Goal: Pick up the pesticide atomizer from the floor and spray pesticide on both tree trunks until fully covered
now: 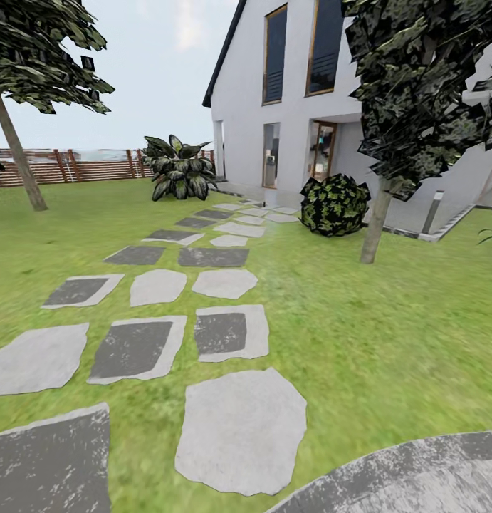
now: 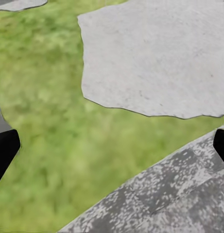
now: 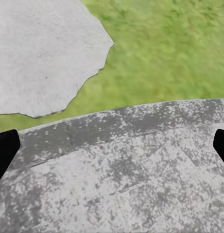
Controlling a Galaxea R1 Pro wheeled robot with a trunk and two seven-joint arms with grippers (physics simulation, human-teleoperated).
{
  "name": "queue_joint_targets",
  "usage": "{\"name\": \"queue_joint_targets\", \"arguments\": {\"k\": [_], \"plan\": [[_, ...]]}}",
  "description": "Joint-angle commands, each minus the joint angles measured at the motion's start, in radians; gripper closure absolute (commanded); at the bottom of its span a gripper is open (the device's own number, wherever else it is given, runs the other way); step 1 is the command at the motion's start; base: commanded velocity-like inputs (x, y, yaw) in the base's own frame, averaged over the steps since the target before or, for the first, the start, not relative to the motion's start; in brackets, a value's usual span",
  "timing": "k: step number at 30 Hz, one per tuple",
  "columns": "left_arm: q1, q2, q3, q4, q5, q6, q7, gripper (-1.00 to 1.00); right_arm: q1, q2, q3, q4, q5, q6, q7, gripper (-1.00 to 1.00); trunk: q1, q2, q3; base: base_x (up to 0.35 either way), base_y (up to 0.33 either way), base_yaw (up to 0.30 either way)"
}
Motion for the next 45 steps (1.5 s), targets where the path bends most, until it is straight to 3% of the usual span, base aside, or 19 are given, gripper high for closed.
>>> {"name": "queue_joint_targets", "arguments": {"k": [1, 28, 45], "plan": [[-0.001, -0.001, 0.005, 0.001, -0.011, -0.003, 0.005, -1.0, -0.001, -0.001, 0.008, 0.0, 0.001, 0.0, -0.009, -1.0, 0.0, 0.0, -0.001, 0.275, 0.215, 0.067], [-0.001, -0.001, 0.005, 0.001, -0.011, -0.002, 0.006, -1.0, -0.001, 0.0, 0.008, 0.0, 0.001, 0.0, -0.009, -1.0, 0.0, 0.0, -0.001, 0.278, 0.213, 0.044], [-0.001, -0.001, 0.005, 0.001, -0.011, -0.003, 0.006, -1.0, -0.001, 0.0, 0.008, 0.0, 0.001, 0.001, -0.009, -1.0, 0.0, 0.0, -0.001, 0.335, 0.114, 0.0]]}}
